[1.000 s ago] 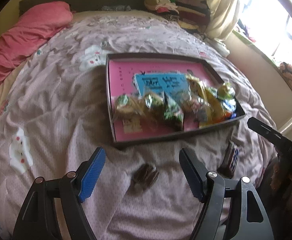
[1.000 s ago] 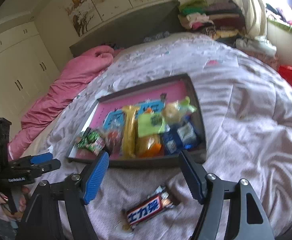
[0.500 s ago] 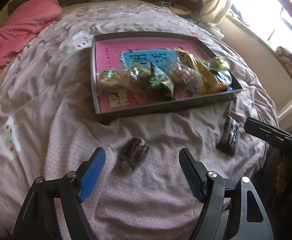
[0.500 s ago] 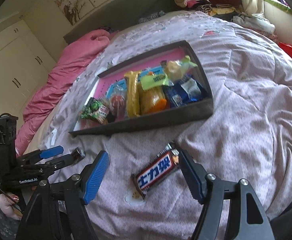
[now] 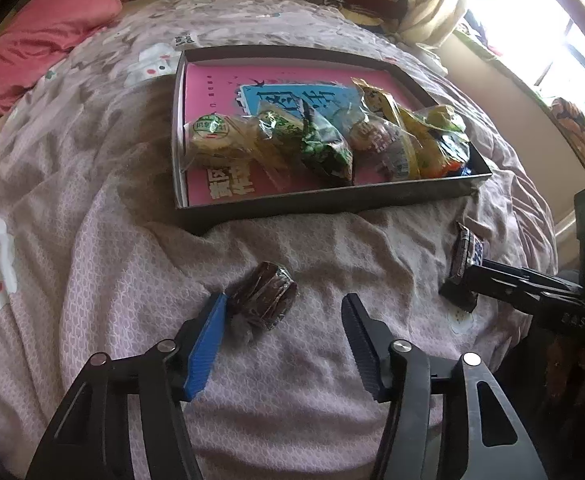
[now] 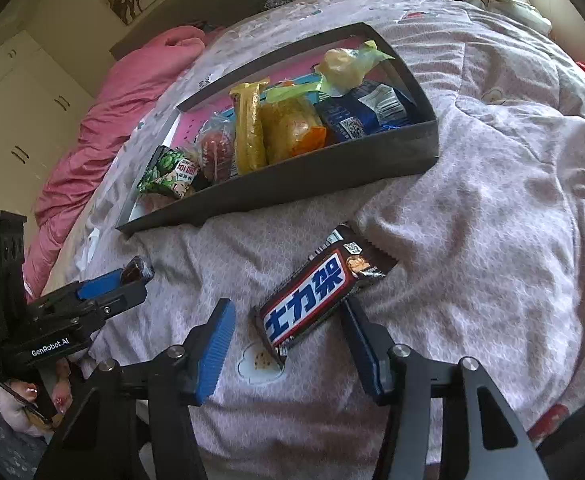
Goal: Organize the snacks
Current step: 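Grasp the brown chocolate piece with left tool while right tool grasps the chocolate bar, then carry the chocolate piece in left tool and chocolate bar in right tool into the tray, then press both held chocolates down among the snacks in the tray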
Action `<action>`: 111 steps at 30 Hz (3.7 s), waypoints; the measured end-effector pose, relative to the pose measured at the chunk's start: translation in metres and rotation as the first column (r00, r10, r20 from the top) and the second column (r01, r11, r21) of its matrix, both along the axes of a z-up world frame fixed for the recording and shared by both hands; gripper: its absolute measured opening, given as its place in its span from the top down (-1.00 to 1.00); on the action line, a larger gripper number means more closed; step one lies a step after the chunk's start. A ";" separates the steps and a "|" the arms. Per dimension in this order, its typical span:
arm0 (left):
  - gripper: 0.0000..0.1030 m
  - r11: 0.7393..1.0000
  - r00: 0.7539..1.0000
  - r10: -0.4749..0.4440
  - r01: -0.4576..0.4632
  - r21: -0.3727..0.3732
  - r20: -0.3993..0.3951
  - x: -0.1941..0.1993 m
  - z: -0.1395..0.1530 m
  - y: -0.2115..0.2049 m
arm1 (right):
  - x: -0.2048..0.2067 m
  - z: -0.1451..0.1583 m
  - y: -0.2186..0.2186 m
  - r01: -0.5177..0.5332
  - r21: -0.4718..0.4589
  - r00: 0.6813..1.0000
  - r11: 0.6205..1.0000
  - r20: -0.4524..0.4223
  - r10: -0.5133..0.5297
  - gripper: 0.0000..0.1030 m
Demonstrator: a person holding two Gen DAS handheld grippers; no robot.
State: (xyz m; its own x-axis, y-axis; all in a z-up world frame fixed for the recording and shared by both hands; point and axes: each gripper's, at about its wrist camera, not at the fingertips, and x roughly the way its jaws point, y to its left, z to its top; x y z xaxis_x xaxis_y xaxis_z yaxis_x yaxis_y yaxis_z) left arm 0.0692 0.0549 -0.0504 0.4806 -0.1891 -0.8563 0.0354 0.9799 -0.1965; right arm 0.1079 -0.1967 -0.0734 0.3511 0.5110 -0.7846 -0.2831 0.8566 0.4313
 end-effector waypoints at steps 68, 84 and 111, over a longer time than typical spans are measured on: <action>0.23 0.985 0.969 0.169 -0.173 0.005 0.180 0.057 0.041 0.020 | 0.039 0.064 0.030 -0.061 0.008 0.899 0.998 0.434 0.051 0.44; 0.23 0.985 0.974 0.170 -0.173 0.013 0.153 0.064 0.028 0.020 | 0.054 0.057 0.046 -0.067 -0.015 0.892 0.998 0.448 0.067 0.44; 0.23 0.986 0.978 0.164 -0.167 0.016 0.126 0.067 0.019 0.018 | 0.070 0.037 0.058 -0.044 -0.094 0.900 0.995 0.429 0.080 0.44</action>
State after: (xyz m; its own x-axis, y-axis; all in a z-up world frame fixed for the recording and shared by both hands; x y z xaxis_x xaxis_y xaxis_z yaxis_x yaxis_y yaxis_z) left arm 0.1366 0.0733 -0.0311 0.6063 -0.0764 -0.7916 -0.1051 0.9790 -0.1749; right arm 0.1780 -0.1382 -0.0361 0.6339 0.4850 -0.6024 -0.4797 0.8576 0.1856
